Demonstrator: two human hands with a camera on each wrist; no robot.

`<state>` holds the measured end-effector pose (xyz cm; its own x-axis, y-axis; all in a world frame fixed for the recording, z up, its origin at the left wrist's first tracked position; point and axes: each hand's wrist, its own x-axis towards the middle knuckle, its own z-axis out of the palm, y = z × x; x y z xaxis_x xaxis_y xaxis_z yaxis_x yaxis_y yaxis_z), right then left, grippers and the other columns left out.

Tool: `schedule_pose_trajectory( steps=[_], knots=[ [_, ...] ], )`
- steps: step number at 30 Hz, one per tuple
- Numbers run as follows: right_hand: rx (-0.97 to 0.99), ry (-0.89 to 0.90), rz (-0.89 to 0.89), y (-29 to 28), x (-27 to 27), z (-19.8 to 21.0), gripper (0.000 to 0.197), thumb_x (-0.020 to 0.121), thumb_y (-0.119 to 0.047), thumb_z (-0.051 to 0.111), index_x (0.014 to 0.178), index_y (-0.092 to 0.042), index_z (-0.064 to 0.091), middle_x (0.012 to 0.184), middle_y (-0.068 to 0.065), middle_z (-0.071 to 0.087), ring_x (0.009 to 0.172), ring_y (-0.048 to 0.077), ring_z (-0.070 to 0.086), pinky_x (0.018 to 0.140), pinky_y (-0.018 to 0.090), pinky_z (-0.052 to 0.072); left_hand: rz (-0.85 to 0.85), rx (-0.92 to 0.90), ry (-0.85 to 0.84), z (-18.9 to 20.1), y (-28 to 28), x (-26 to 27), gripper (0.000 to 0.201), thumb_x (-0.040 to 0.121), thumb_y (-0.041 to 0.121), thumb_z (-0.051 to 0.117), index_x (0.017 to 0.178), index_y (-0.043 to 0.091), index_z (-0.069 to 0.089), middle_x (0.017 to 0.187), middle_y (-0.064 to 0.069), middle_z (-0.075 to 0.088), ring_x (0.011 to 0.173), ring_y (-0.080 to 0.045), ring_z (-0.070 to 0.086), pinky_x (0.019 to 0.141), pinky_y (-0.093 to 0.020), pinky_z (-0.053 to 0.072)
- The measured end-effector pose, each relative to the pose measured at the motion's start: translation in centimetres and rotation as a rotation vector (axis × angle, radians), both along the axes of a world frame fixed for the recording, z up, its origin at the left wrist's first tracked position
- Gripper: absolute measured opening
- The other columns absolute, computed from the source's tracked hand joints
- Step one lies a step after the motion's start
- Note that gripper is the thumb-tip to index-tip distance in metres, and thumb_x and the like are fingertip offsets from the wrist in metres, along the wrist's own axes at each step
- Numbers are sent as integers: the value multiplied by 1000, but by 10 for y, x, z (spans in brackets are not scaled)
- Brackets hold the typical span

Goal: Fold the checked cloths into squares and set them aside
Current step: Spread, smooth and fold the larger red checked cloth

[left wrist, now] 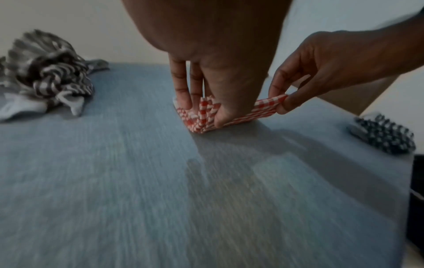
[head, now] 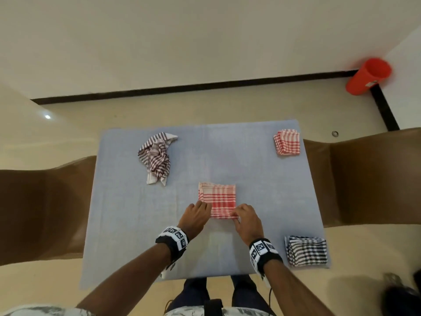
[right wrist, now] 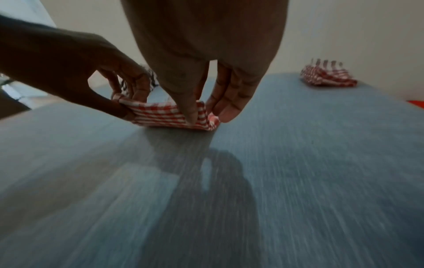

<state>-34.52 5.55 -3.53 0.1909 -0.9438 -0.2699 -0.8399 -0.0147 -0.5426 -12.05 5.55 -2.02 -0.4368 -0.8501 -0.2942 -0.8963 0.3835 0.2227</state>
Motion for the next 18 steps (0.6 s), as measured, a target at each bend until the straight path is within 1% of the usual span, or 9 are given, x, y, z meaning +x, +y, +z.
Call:
schedule_pose_trajectory(
  steps=[3,5,8,10,12,14,16,17,18],
  knots=[
    [75,50,72,27,-3,-21,16,88,-11,72,101,-20,75,104,-3,65,99,17,61,75,28,56,-4,38,-14,-19,25,-3,44,64,-5,74,103,11,61,88,-7,64,72,-24,60,54,-33,48],
    [84,60,90,37,-7,-25,17,88,-10,70,101,-20,75,104,-2,66,98,18,61,75,27,54,-3,49,-11,-24,37,-3,40,66,-1,75,102,13,63,92,-7,64,76,-24,60,56,-33,49],
    [98,54,151,48,-14,-22,13,91,-14,67,101,-18,73,103,-1,67,97,17,61,72,21,45,3,84,-27,-26,50,-1,32,71,4,75,98,16,63,103,-8,64,85,-24,60,60,-34,51],
    [106,52,212,53,-18,-22,12,93,-16,64,102,-18,72,104,-2,66,98,18,60,73,21,45,24,97,-20,-26,59,1,29,72,4,73,98,15,64,107,-9,63,89,-25,61,61,-33,54],
    [107,42,251,56,-22,-21,14,93,-17,62,105,-19,69,105,-3,63,100,17,57,77,25,51,47,129,17,-27,66,2,32,75,3,71,105,12,64,112,-11,63,95,-26,62,65,-33,58],
    [70,18,266,59,-26,-22,21,93,-18,62,113,-19,67,109,-3,61,102,15,55,84,27,53,66,148,59,-29,70,3,32,81,4,67,113,11,62,117,-9,62,101,-25,62,71,-33,60],
    [29,1,290,60,-29,-25,34,92,-21,65,126,-18,64,120,-2,62,111,16,55,94,24,46,95,155,98,-29,70,4,25,89,7,60,114,12,60,118,-8,64,102,-25,63,74,-33,58],
    [10,2,306,58,-30,-26,38,91,-22,67,129,-17,64,125,-1,63,115,17,56,97,25,43,107,148,120,-28,69,4,22,92,8,57,113,13,59,116,-7,65,100,-26,63,74,-33,56],
    [-11,5,319,57,-29,-26,37,91,-21,68,128,-16,65,126,1,64,116,19,57,98,28,43,118,148,142,-26,68,4,19,94,10,54,113,13,58,115,-8,66,99,-27,64,73,-33,54]
  ],
)
